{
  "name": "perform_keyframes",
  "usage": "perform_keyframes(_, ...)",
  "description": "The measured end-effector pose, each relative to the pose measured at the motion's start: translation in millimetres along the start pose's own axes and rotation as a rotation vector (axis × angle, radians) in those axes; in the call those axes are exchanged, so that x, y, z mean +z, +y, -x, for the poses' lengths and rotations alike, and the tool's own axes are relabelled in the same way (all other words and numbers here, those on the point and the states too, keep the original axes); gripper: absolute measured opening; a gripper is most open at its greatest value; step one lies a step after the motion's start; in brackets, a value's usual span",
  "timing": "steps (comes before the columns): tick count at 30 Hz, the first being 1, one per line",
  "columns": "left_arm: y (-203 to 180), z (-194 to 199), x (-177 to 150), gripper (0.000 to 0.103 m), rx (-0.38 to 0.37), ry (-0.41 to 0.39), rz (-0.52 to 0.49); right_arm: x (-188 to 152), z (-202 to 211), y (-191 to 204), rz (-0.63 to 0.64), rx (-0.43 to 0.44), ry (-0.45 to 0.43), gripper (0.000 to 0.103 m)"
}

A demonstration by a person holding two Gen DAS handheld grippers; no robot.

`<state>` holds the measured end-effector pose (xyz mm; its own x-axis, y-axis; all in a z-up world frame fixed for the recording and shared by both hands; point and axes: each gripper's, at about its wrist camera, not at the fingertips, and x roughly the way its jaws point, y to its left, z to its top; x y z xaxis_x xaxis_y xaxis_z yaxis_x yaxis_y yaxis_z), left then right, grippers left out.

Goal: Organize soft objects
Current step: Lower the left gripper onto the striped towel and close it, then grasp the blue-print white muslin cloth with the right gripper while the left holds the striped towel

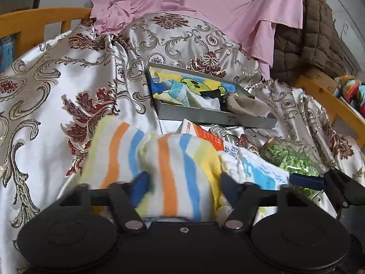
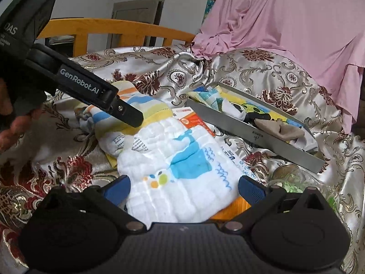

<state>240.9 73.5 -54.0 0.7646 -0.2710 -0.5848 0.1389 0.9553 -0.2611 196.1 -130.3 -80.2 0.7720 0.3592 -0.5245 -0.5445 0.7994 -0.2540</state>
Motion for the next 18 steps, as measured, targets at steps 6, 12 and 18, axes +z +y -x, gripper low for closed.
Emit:
perform_keyframes(6, 13, 2, 6, 0.034, 0.013, 0.006, 0.076, -1, 1, 1, -0.004, -0.003, -0.011, 0.103)
perform_keyframes(12, 22, 11, 14, 0.019, -0.005, -0.024, 0.141, -4, 2, 4, -0.003, -0.012, -0.006, 0.103)
perform_keyframes(18, 20, 19, 16, 0.014, -0.038, -0.056, 0.161, -4, 1, 1, -0.035, -0.006, 0.006, 0.096)
